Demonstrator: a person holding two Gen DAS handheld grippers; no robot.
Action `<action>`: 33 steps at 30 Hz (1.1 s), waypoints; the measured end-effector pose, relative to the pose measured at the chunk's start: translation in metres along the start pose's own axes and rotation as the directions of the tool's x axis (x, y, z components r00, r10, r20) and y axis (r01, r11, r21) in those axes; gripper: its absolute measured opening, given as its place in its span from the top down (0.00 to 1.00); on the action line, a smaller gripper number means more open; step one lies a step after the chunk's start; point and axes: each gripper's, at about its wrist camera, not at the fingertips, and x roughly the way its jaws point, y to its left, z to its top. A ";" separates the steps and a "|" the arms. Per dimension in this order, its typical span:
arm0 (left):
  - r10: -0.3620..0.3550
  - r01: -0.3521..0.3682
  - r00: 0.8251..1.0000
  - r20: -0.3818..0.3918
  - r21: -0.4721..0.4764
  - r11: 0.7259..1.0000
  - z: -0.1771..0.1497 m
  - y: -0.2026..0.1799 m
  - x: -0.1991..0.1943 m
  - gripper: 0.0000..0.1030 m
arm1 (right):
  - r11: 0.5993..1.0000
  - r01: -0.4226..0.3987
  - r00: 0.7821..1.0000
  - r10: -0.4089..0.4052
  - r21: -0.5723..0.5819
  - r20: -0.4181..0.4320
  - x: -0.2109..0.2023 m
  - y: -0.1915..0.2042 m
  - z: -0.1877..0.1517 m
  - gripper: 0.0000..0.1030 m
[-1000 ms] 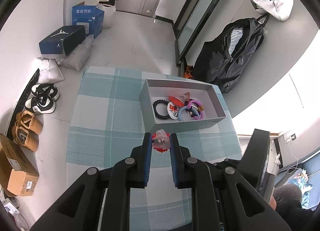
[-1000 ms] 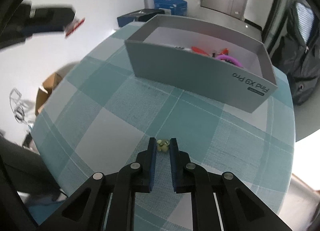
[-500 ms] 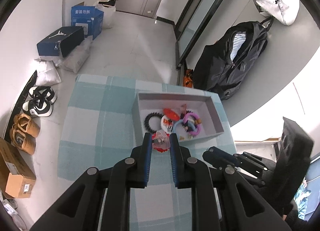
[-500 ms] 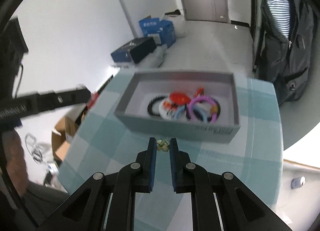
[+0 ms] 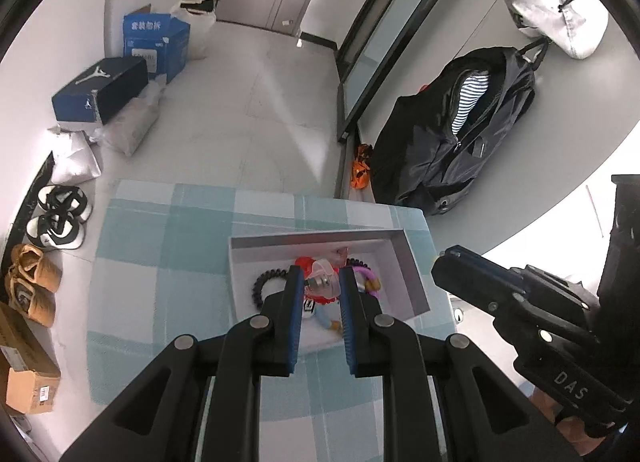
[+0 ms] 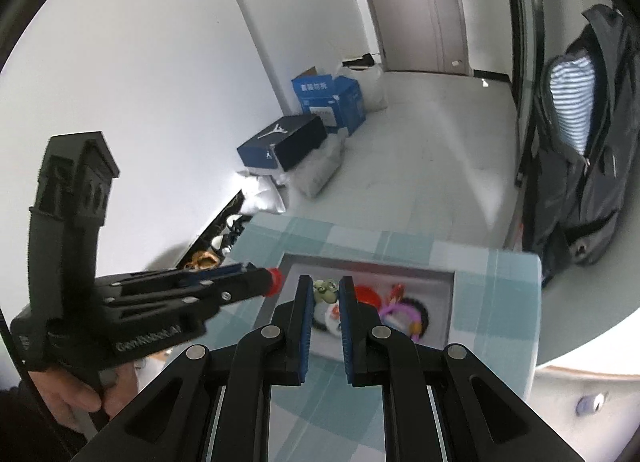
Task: Organize jewelry
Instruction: 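Carry both charms into the grey box and open both grippers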
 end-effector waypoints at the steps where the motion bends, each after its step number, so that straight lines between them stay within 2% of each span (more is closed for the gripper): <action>1: -0.004 0.004 1.000 -0.011 -0.005 1.000 0.003 0.001 0.005 0.87 | 1.000 0.001 1.000 -0.001 -0.005 -0.006 0.003 -0.002 0.003 0.88; 9: -0.041 0.040 0.997 -0.068 -0.009 0.999 0.015 -0.003 0.029 0.87 | 0.999 -0.009 0.998 0.011 0.035 -0.056 0.032 -0.028 0.007 0.88; 19: -0.036 0.034 0.988 -0.151 -0.018 0.999 0.012 -0.001 0.058 0.87 | 0.999 0.015 0.996 -0.010 0.049 -0.090 0.056 -0.041 0.012 0.88; 33: -0.030 0.024 0.988 -0.154 -0.043 0.999 0.017 0.002 0.062 0.87 | 0.993 -0.001 0.995 0.013 0.119 -0.097 0.062 -0.058 0.007 0.88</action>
